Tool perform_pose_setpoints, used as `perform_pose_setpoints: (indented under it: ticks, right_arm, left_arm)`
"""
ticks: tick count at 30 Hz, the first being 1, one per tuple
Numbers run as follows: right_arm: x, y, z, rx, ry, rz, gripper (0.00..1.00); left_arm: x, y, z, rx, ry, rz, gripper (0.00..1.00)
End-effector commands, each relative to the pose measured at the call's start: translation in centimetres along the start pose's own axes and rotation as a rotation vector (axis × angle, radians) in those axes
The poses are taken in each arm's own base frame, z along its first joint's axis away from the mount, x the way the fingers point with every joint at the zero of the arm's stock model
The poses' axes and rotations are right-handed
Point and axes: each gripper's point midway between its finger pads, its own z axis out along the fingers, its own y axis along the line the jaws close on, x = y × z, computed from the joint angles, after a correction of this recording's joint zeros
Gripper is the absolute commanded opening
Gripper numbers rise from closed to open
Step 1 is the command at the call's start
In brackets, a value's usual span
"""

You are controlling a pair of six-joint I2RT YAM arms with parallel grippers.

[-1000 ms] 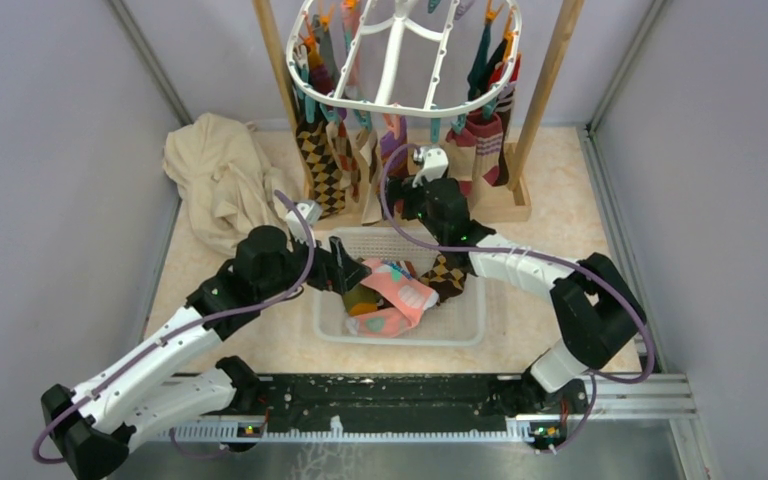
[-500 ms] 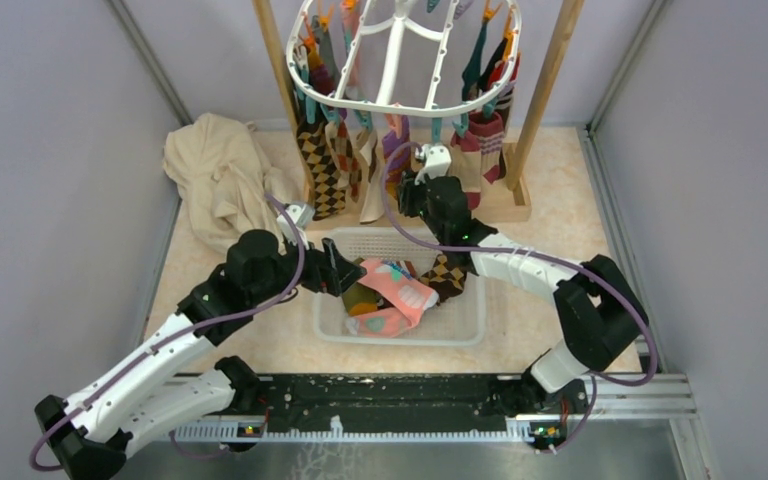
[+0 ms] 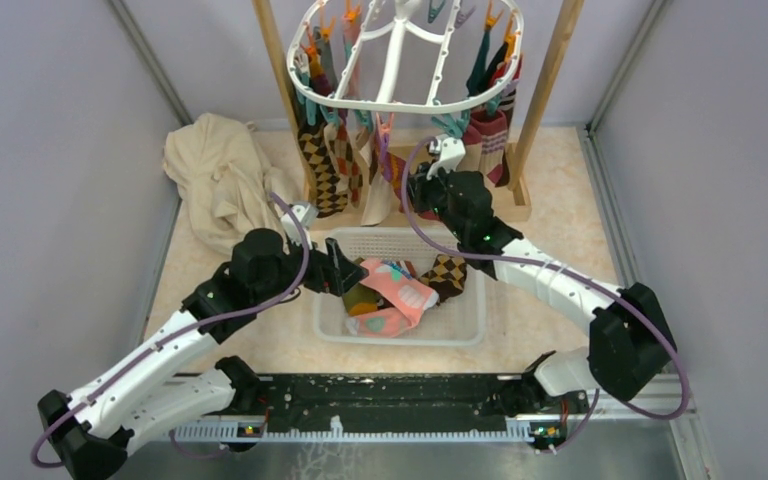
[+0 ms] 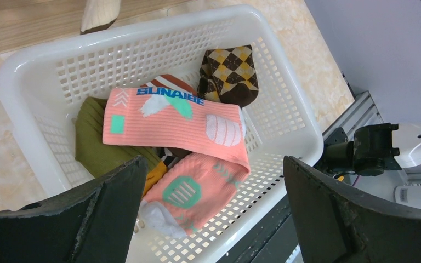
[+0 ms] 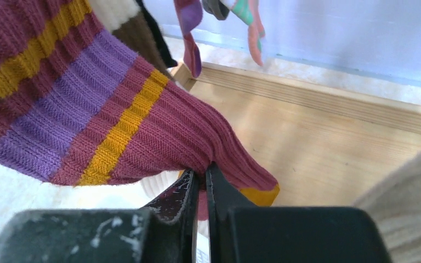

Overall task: Remove the socks clipped to the hanger
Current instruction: Remove the sock from the hanger.

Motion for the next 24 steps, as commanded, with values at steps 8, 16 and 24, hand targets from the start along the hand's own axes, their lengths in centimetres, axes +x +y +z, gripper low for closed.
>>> perform_pose_setpoints:
  ticks: [8, 16, 24]
  right_arm:
    - [-3.6, 1.7, -2.3, -0.103, -0.072, 0.022, 0.00]
    - [-4.9, 4.2, -5.4, -0.235, -0.030, 0.078, 0.00]
    - [-6.0, 7.3, -9.1, -0.405, 0.045, 0.164, 0.00]
  left_arm:
    - [-0.1, -0.6, 0.8, 0.034, -0.008, -0.004, 0.99]
    - [-0.9, -1.3, 1.8, 0.074, -0.030, 0.018, 0.99]
    - [-1.7, -2.6, 2.3, 0.142, -0.062, 0.028, 0.99]
